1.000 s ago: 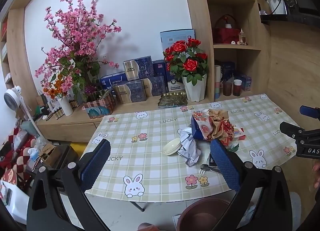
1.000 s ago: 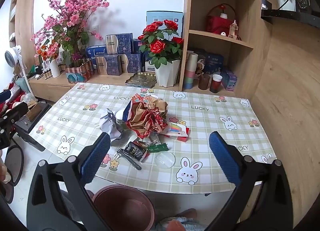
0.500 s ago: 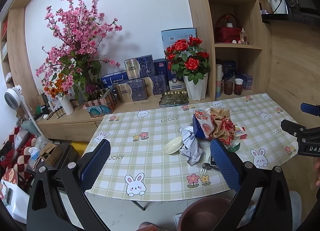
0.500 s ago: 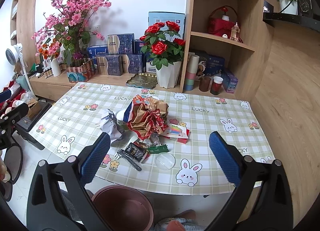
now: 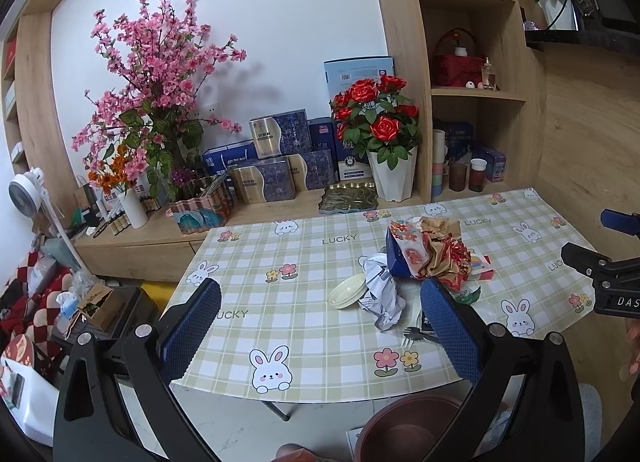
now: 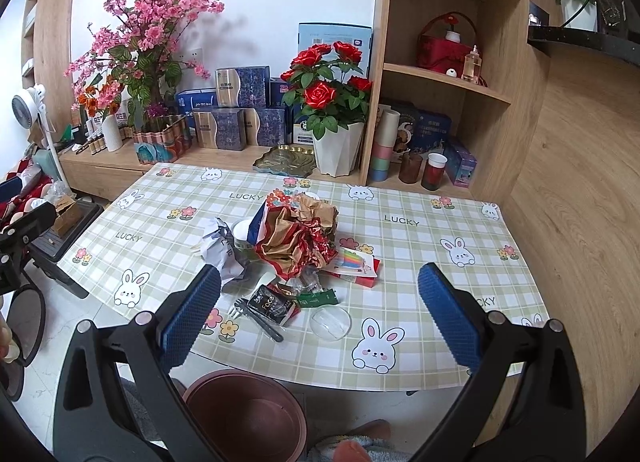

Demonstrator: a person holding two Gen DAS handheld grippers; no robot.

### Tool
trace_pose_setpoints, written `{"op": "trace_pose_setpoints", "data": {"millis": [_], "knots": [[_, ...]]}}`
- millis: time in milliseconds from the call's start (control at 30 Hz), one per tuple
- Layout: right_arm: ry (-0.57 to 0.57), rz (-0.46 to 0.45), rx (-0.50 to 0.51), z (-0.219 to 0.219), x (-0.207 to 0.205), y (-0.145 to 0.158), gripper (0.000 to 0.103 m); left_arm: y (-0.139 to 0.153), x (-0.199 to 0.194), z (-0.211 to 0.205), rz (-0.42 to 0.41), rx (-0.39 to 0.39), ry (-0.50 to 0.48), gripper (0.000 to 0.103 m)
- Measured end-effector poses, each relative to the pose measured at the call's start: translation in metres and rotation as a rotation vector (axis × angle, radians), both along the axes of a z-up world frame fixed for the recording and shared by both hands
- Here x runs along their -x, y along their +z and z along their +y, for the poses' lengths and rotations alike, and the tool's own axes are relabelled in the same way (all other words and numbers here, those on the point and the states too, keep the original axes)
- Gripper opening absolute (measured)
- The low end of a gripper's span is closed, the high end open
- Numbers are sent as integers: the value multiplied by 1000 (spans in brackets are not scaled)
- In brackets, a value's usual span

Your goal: Collect trash

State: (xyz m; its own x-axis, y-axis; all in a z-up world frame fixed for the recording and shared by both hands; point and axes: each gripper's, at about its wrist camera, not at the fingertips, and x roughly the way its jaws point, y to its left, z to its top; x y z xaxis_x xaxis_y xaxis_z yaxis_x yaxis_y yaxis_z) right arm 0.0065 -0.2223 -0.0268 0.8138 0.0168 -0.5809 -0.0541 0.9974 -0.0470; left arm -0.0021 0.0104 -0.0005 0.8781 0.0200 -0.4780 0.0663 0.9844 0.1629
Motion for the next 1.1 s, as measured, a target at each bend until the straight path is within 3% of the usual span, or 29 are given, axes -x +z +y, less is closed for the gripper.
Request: {"op": "trace_pose_setpoints", "data": {"millis": [1100], "knots": [[-3, 4, 0, -3, 0, -3, 97, -3, 0, -2, 3, -1, -1, 98]]}}
